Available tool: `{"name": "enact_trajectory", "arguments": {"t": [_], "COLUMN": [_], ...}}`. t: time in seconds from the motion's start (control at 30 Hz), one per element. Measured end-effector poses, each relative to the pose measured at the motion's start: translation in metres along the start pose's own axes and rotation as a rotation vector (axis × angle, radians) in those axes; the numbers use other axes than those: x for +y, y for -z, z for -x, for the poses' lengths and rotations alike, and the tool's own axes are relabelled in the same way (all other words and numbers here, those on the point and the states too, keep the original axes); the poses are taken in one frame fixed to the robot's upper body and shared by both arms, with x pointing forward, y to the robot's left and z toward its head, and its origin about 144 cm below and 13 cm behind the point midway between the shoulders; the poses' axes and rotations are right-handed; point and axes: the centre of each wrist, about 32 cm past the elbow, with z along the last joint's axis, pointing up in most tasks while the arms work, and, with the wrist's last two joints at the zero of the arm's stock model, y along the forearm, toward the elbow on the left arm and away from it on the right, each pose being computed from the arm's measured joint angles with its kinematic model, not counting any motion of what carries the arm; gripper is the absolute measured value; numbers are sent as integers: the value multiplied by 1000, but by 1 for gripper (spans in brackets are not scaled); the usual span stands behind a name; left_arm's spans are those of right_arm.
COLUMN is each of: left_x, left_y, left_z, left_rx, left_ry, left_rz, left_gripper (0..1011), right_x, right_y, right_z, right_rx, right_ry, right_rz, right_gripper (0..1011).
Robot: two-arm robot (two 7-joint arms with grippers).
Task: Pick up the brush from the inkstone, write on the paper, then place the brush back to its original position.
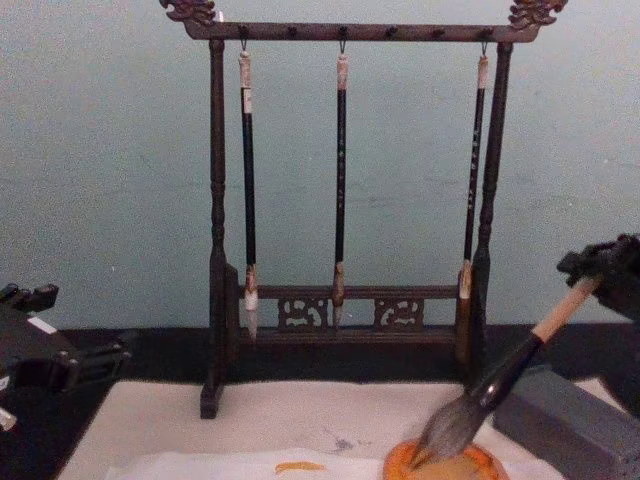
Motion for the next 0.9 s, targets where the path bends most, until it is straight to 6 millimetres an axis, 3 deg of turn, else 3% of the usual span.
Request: {"name": "enact_trajectory", "arguments": {"t": [0.47,0.9], "left_x": [0,0], "left_y": [0,0], "left_z": [0,0], "left_rx": [0,0], "left_ry": [0,0], "left_rz": [0,0], "left_gripper": [1010,1010], "right_x": [-3,3], "right_y": [-1,11], "right_z": [26,53], "right_rx": [-201,-541], "right_ry": [-117,-257], "right_rz": [-65,-116], "right_gripper": [169,169]}}
